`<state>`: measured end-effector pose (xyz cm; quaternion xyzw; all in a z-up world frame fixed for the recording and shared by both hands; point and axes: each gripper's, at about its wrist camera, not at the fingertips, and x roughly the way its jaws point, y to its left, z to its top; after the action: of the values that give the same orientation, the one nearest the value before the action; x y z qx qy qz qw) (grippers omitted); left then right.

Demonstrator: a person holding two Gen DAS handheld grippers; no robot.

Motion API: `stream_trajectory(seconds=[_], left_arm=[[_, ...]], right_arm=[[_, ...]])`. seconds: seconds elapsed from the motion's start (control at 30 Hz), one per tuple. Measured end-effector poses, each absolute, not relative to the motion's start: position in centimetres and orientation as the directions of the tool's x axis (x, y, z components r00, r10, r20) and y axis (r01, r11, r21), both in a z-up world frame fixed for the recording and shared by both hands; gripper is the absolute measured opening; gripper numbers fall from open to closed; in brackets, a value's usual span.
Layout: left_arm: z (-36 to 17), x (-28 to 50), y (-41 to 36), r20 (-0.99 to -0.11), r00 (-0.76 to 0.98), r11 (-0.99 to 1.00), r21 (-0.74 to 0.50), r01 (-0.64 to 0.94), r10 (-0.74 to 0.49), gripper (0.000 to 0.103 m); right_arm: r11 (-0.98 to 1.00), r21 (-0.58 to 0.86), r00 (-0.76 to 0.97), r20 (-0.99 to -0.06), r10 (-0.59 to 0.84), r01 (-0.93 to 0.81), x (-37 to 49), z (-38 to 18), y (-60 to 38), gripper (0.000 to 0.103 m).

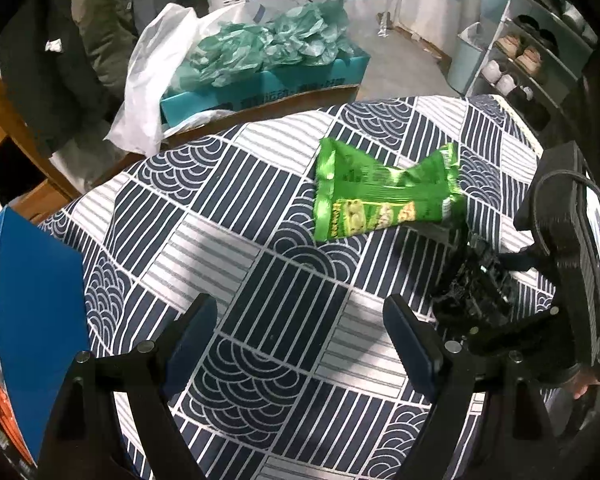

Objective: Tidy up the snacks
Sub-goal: 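Lower the right tool onto the black packet while the left tool approaches the green packet, then grasp the black packet with the right tool while the left tool grasps the green packet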

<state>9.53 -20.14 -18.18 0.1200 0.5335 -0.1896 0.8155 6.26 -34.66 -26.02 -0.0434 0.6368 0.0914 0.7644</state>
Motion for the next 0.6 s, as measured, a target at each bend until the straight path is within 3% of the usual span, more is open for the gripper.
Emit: stream_trajectory(seconds=[0.07,0.6], left_arm=[[-18.1,9.7,-20.5,-0.917,0.35,0.892,-0.013,0.451,-0.19,0.086],[-16.8,10.2,-25.1,-0.884,0.399,0.791,0.057,0.609,-0.243,0.086]], right_arm=[[0.982,0.058,0.176,-0.98,0.09,-0.179,6.0,-25.8,-34.8,0.072],[0.984,0.169,0.263,-0.953,0.148,0.058,4.0,-20.7,-42.0,0.072]])
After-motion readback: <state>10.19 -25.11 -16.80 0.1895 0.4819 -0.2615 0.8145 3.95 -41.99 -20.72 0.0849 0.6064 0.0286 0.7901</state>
